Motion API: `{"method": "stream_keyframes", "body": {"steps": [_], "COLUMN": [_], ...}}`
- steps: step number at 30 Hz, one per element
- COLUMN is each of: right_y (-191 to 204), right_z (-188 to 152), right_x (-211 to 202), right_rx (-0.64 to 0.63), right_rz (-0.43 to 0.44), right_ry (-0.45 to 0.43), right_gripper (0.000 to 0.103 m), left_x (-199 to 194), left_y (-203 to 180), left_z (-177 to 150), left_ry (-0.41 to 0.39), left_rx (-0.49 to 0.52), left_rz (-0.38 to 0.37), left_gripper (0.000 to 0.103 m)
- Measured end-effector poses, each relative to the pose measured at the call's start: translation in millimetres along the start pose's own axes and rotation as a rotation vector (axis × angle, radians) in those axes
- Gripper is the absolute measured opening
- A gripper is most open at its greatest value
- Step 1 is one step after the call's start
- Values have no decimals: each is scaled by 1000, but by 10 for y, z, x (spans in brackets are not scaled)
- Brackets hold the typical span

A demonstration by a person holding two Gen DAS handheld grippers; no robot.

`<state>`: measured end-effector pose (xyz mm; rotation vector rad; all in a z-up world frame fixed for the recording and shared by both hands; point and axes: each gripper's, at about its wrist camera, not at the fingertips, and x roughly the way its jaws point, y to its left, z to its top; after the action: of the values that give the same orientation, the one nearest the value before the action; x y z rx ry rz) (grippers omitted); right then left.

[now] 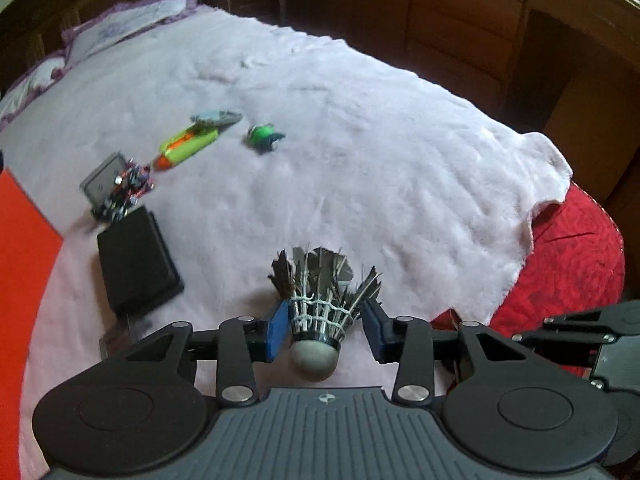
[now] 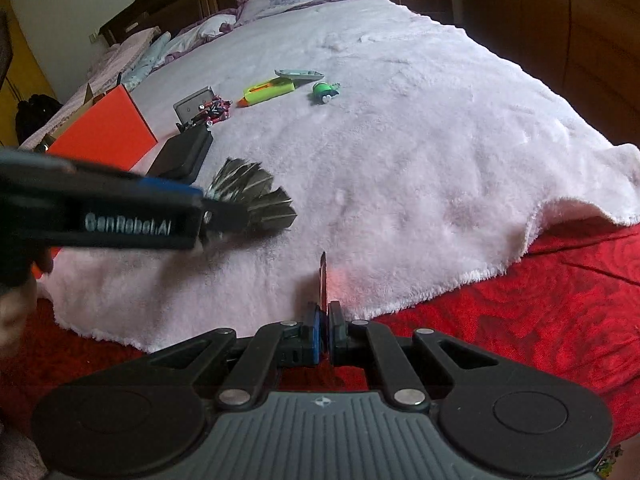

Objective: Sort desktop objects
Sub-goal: 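Carry the shuttlecock with the left gripper while the right gripper carries the red packet to the box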

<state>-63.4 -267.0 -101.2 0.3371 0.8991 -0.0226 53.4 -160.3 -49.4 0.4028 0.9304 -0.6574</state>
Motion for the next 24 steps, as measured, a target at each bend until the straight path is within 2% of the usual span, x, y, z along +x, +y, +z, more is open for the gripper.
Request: {"method": "stream_keyframes", "body": {"steps": [2,4,5,7,9,19,24], "right_y": [-5,-10,-13,-23,-27,129,267], "right_z": [-5,-10,-10,-16,-22,24,82], "right_x": [10,15,18,12,7,-77,-168], "right_rx": [3,5,5,5,3,-53,-91], "right_rz": [3,7,9,12,13,28,61], "right_ry": [-2,-4,-5,-7,-9,-48,-70], "right_gripper": [5,5,5,5,5,5,5], "left_x": [65,162,197,220,189,-369,-552], "left_y": [-17,-19,-7,60,130,439,543], "left_z": [22,10,-7,-71,-152,-414,-554], "left_ry": [29,58,75,100,108,5,-6], "left_rx": [16,19,8,-67,-143,-312,-350], "left_rz": [6,25,35,31,26,-13,19], "left_gripper": [54,54,47,46,40,38,38]}}
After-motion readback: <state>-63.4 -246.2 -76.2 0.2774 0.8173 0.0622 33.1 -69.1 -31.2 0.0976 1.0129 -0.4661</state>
